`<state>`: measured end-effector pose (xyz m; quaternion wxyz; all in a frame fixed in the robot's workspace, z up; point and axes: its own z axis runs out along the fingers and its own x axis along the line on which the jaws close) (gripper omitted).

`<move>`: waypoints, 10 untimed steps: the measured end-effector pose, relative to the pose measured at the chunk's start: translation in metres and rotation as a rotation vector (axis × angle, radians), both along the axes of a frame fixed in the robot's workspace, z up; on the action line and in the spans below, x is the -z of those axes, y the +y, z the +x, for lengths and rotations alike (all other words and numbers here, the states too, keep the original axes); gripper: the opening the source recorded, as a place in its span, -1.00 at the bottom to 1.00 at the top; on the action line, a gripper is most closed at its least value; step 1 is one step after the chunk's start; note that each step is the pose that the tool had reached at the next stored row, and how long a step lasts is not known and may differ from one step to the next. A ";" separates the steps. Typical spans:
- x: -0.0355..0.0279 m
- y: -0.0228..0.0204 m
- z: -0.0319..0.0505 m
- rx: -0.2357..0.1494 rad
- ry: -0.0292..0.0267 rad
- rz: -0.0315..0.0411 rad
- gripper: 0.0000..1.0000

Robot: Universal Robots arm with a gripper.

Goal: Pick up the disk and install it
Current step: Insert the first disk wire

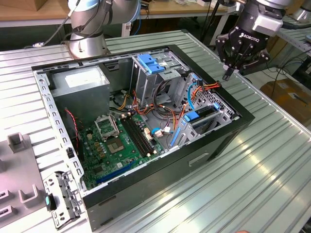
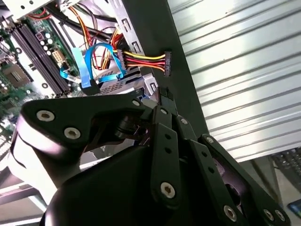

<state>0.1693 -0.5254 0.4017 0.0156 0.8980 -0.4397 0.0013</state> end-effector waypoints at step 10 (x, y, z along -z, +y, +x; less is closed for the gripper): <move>0.0053 0.0081 0.0039 -0.099 -0.0001 -0.0065 -0.79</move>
